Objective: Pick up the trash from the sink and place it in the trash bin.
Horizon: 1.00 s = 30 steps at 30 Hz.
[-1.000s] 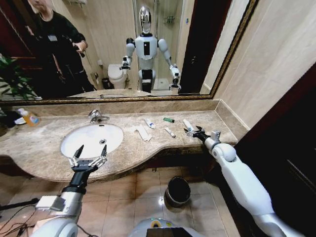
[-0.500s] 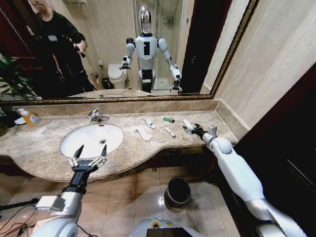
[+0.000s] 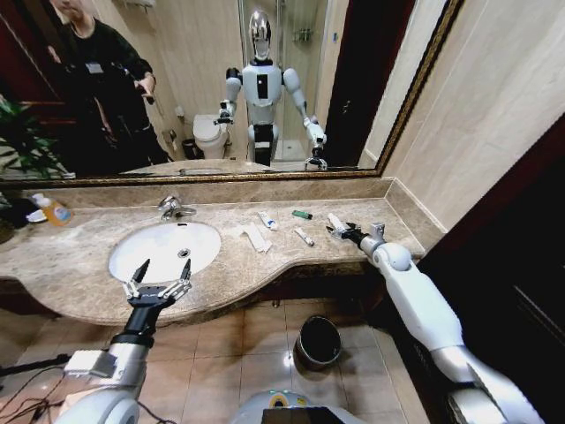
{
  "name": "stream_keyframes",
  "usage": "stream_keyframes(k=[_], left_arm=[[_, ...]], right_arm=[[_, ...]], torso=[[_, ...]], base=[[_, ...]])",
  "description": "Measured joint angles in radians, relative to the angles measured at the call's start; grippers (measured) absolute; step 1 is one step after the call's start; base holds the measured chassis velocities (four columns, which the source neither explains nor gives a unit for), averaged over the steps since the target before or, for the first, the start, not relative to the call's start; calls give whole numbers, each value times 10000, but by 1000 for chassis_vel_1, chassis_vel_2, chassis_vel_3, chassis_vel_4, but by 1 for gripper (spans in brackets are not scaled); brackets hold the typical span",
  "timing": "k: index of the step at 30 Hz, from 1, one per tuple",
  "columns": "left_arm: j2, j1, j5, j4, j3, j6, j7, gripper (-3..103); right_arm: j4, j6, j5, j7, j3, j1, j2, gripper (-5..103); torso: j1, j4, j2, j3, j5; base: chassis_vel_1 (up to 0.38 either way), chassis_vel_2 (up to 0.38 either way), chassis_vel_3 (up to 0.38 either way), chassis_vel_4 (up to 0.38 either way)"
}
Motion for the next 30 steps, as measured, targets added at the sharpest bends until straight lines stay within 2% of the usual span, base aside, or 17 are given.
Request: stream_keyframes(k=[4,11,13,17,21,22,24,26,27,30], left_arm=[[0,0,0,0,0,0,0,100],[0,0,0,0,0,0,0,100],[0,0,0,0,0,0,0,100],[0,0,0,0,0,0,0,100],[0,-1,0,0,0,0,0,100],[0,0,0,-1,0,0,0,100],[0,0,0,0,0,0,0,100],[0,0,0,-1,0,0,0,100],[0,-1,0,0,0,0,0,100],[0,0,0,0,0,0,0,100]], right_arm=[[-13,-32,-1,-2,34,-10,6,101],[1,-38,-11,-57,63,-143,10,94],[10,-41,-21,-58,79,-172,11,88],[23,-64,-30,-40,127,-219,12,82],[23,-63,-42,10,142,-234,12,79],[23,-58,-47,58,144,-236,12,73],[23,-53,-50,88,144,-237,12,69],[51,-45,-43,148,129,-250,11,58],[75,-55,-34,171,122,-262,12,58],[116,-57,-27,204,102,-312,18,47]], torso=[[0,1,0,0,0],[0,0,0,0,0],[0,0,0,0,0],[0,1,0,0,0],[0,0,0,0,0],[0,0,0,0,0],[0,0,0,0,0],[0,0,0,0,0],[0,0,0,0,0],[0,1,0,0,0]], base=[[0,0,0,0],[0,0,0,0],[0,0,0,0],[0,0,0,0],[0,0,0,0],[0,0,0,0],[0,0,0,0],[0,0,0,0],[0,0,0,0],[0,0,0,0]])
